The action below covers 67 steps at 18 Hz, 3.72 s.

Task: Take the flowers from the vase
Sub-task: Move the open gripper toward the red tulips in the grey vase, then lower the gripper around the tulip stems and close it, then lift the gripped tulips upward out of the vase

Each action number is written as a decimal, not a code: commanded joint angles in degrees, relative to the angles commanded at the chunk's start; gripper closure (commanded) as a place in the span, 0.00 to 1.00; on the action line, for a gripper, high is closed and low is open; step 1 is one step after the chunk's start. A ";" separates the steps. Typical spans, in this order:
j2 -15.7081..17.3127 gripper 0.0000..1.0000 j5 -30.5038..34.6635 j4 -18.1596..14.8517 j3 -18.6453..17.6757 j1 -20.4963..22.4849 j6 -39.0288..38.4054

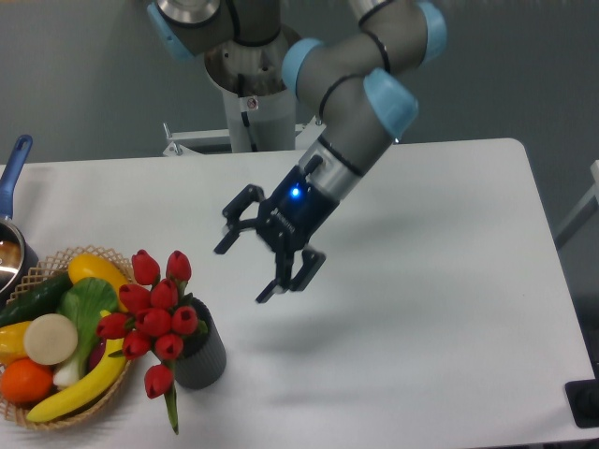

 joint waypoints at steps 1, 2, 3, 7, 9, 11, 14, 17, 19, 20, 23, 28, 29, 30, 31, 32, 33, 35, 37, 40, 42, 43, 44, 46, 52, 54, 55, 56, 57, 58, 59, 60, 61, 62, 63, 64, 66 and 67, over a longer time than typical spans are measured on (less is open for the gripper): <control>-0.44 0.00 -0.09 0.00 0.27 -0.18 -0.10; -1.06 0.00 -0.17 0.00 0.44 -0.27 -0.10; -1.50 0.00 -0.18 0.09 0.62 -0.27 -0.10; -2.73 0.00 -0.53 0.09 1.94 -1.41 0.07; -2.64 0.00 -0.44 0.44 1.15 -1.67 0.52; -2.56 0.00 -0.44 0.61 1.06 -2.02 0.60; -2.56 0.00 -0.35 0.88 0.80 -2.81 1.48; -2.38 0.00 -0.35 0.88 0.62 -2.90 2.54; -2.99 0.00 -0.26 1.05 0.62 -3.51 5.77; -4.04 0.00 -0.26 1.40 0.54 -3.69 7.79; -4.67 0.00 -0.53 1.76 0.36 -4.39 8.69; -4.93 0.00 -1.05 1.76 0.45 -5.54 8.34; -5.19 0.00 -1.05 1.67 0.71 -5.54 7.90; -5.45 0.00 -1.05 1.76 1.06 -5.63 7.29; -5.63 0.00 -1.05 1.76 1.15 -5.71 6.76; -5.81 0.00 -1.05 1.76 1.24 -5.72 6.58; -5.89 0.00 -1.05 1.76 1.41 -5.98 6.58; -5.98 0.00 -1.05 1.76 2.02 -6.33 6.41; -6.68 0.00 -1.05 1.76 3.25 -6.59 4.75; -7.83 0.00 -1.05 1.76 4.40 -7.91 4.03; -8.01 0.00 -0.97 1.76 4.58 -7.91 4.03; -8.09 0.00 -0.97 1.76 4.49 -8.00 4.03; -8.09 0.00 -0.97 1.76 4.40 -8.00 4.03; -8.09 0.00 -0.97 1.76 4.40 -8.09 4.03; -7.48 0.10 -0.97 1.76 3.87 -8.44 3.94; -7.30 0.26 -0.97 1.76 3.87 -8.44 4.03; -7.30 0.32 -0.97 1.76 3.79 -8.35 4.12; -7.30 0.36 -0.97 1.76 3.79 -8.35 4.21; -7.30 0.44 -1.23 1.76 3.79 -8.27 4.12; -7.30 0.45 -1.84 1.76 3.79 -8.26 4.12; -7.30 0.49 -2.45 1.76 3.79 -8.18 4.03; -7.30 0.50 -2.72 1.76 3.70 -8.09 4.03; -7.30 0.55 -2.81 1.76 3.61 -8.00 4.03; -7.30 0.56 -2.81 1.76 3.26 -8.00 4.03; -7.30 0.57 -2.81 1.76 3.17 -7.91 4.03; -7.30 0.57 -2.81 1.76 3.17 -7.83 4.03; -7.21 0.58 -2.99 1.76 3.17 -7.74 3.86; -7.13 0.58 -3.16 1.76 3.17 -7.56 3.60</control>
